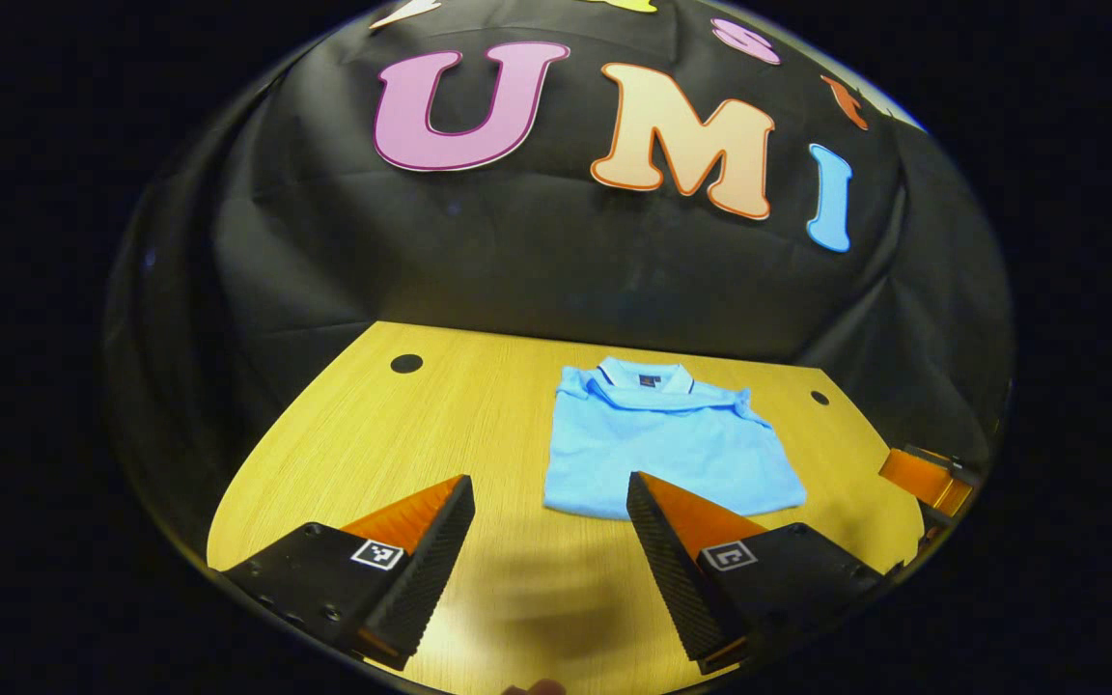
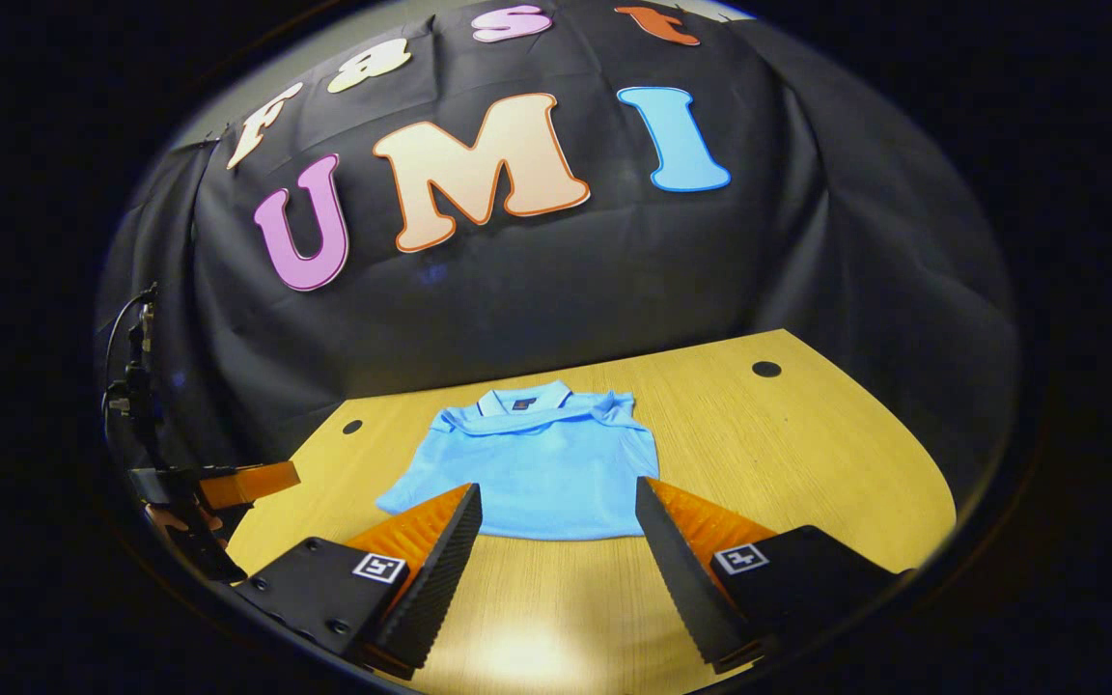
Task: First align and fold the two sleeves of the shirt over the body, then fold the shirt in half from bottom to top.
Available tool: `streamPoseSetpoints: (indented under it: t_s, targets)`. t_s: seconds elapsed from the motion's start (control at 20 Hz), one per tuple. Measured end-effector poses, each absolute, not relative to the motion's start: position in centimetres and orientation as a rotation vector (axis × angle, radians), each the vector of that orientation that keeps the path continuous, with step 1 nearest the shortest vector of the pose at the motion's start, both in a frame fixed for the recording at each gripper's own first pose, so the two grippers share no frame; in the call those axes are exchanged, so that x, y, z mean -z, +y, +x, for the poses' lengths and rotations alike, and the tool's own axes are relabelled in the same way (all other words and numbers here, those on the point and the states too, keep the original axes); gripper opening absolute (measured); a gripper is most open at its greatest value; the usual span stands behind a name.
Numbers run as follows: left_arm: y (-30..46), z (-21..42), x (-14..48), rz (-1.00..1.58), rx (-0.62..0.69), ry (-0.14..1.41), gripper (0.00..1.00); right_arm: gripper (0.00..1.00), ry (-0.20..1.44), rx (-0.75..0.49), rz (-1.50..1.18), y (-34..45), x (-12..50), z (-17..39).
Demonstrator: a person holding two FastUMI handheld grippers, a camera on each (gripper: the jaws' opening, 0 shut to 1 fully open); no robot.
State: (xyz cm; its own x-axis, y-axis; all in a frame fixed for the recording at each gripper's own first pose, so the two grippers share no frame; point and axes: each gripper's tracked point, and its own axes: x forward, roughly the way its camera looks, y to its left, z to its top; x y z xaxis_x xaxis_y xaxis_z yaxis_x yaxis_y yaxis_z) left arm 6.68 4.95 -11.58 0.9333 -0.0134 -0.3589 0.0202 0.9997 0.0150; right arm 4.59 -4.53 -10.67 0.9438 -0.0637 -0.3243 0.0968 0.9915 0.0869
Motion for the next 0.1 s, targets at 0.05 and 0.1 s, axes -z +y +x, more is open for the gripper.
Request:
streamPoseSetpoints:
  t_s: [0.05,0.1]
  targets:
    - [4.77,5.82,11.85,0.022,0.023,0.372,0.95,0.94,0.321,0.084,0.104,-4.58,10.45,4.03]
    - [4.61,5.12,12.18,0.027,0.026,0.375,0.96,0.98,0.318,0.085,0.106,-4.62,10.20,3.52]
